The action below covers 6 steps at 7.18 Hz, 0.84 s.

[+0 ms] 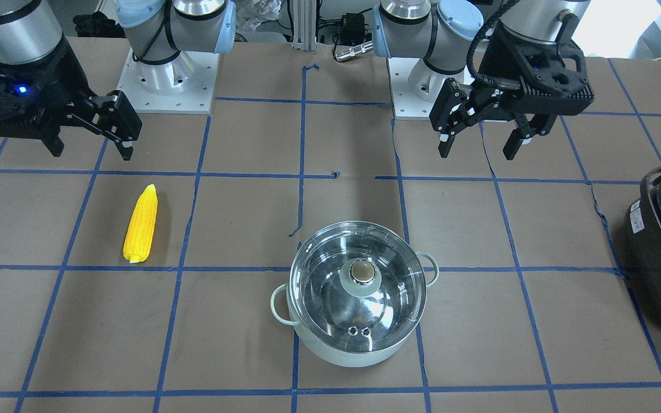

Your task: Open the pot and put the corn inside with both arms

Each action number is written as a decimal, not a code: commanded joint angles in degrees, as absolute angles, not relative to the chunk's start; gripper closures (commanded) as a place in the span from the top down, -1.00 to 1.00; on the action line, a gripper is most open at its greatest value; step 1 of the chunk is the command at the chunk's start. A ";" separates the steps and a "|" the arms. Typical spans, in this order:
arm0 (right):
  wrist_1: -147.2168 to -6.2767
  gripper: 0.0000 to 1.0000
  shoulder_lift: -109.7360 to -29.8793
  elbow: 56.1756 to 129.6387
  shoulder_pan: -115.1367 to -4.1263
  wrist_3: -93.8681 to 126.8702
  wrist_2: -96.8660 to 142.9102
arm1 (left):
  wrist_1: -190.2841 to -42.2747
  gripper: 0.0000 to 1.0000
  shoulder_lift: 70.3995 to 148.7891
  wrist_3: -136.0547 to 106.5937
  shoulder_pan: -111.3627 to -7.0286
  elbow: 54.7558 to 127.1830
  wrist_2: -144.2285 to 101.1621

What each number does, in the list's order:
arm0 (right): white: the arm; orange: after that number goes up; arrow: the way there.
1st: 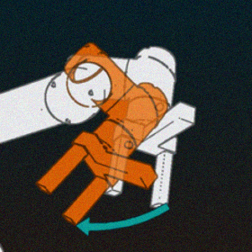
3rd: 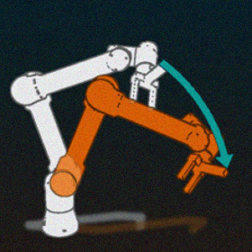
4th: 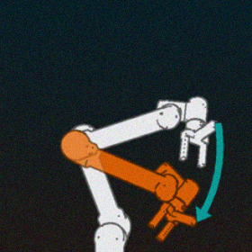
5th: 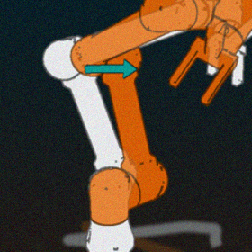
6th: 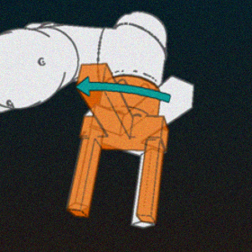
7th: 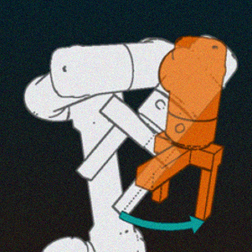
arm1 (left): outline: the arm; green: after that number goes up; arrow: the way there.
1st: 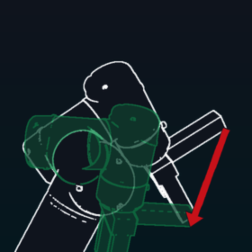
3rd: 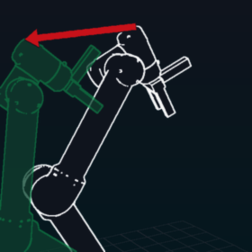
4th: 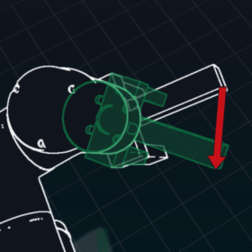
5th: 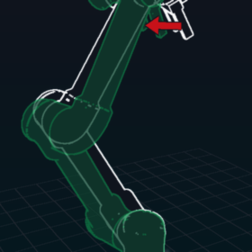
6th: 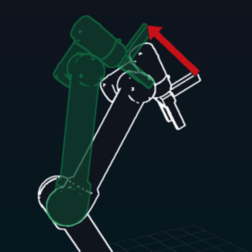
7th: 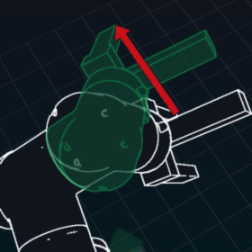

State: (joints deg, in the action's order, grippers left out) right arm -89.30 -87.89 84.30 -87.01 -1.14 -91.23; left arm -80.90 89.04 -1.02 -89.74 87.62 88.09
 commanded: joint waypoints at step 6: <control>-89.30 1.00 -87.89 84.29 -87.01 -1.14 -91.32 | -67.35 1.00 107.18 -11.58 -100.18 82.55 87.28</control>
